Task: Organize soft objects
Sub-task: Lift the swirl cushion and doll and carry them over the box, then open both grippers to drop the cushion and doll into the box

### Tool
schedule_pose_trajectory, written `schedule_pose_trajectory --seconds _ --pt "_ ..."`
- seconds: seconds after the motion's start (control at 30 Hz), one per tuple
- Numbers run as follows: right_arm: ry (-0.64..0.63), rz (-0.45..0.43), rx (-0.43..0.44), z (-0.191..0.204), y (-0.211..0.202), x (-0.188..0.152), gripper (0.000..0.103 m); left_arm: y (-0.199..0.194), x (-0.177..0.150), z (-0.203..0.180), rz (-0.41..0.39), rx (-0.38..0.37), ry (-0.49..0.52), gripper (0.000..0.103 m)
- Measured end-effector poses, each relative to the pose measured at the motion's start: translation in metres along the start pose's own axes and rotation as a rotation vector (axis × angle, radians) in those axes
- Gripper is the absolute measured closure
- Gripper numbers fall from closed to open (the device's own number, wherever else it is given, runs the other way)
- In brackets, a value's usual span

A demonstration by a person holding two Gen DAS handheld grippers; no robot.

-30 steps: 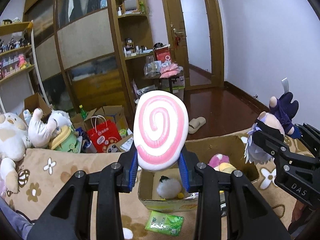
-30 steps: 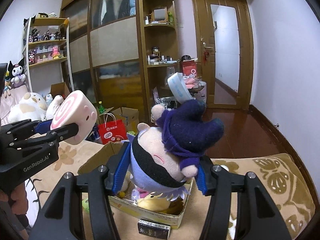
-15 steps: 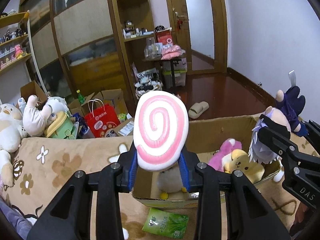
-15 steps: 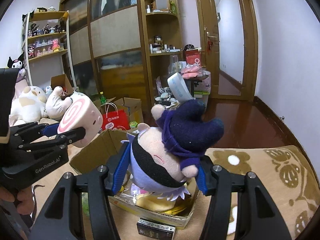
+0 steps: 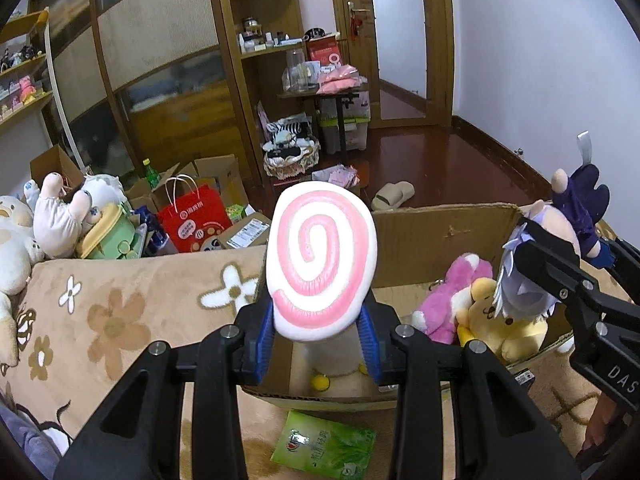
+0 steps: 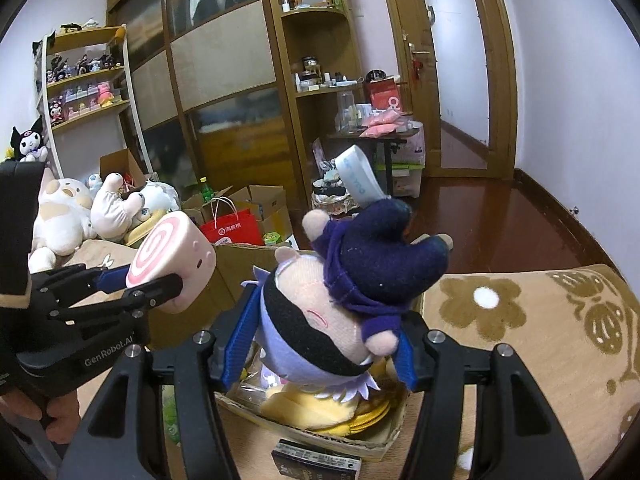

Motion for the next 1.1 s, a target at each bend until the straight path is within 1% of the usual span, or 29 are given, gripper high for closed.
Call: schedule_pose_trajectory --seconds 0.13,0.2,0.3,0.4,0.6,0.7,0.77,0.83,0.93,1.03,1.1 --pt "0.003 0.001 0.004 0.000 0.001 0.000 0.040 0.003 -0.002 -0.002 0.014 0.000 0.006 0.067" --pt "0.015 0.007 0.028 -0.002 0.003 -0.001 0.038 0.004 -0.003 -0.003 0.018 -0.001 0.009 0.067" --pt "0.030 0.025 0.052 -0.003 0.009 -0.004 0.037 0.005 -0.005 -0.003 0.028 -0.005 0.007 0.066" --pt "0.035 0.027 0.051 -0.004 0.011 -0.006 0.036 0.007 -0.007 -0.001 0.041 -0.006 -0.001 0.064" --pt "0.048 0.042 0.069 -0.008 0.014 -0.009 0.033 0.017 -0.012 0.003 0.092 0.003 -0.008 0.061" --pt "0.056 0.051 0.081 -0.010 0.016 -0.010 0.032 0.022 -0.014 0.004 0.109 0.008 -0.012 0.057" --pt "0.061 0.053 0.097 -0.011 0.016 -0.010 0.028 0.020 -0.013 0.005 0.090 0.017 -0.014 0.047" --pt "0.064 0.051 0.105 -0.011 0.015 -0.009 0.025 0.015 -0.011 0.004 0.070 0.021 -0.008 0.046" --pt "0.057 0.050 0.099 -0.008 0.012 -0.010 0.024 0.011 -0.011 0.006 0.065 0.028 -0.008 0.039" --pt "0.042 0.056 0.089 -0.005 0.009 -0.012 0.024 0.009 -0.013 0.010 0.071 0.035 -0.010 0.038" --pt "0.032 0.058 0.075 -0.004 0.005 -0.014 0.024 0.006 -0.013 0.012 0.071 0.046 -0.006 0.033"
Point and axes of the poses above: each gripper's, at about its wrist camera, not at the fingertips, and y roughly the way its jaws point, z to its left, x to its top, the point moved 6 cm from there along y, roughly the way its jaws point, and after that the axes turned 10 degrees about z, right-handed, at the moved point
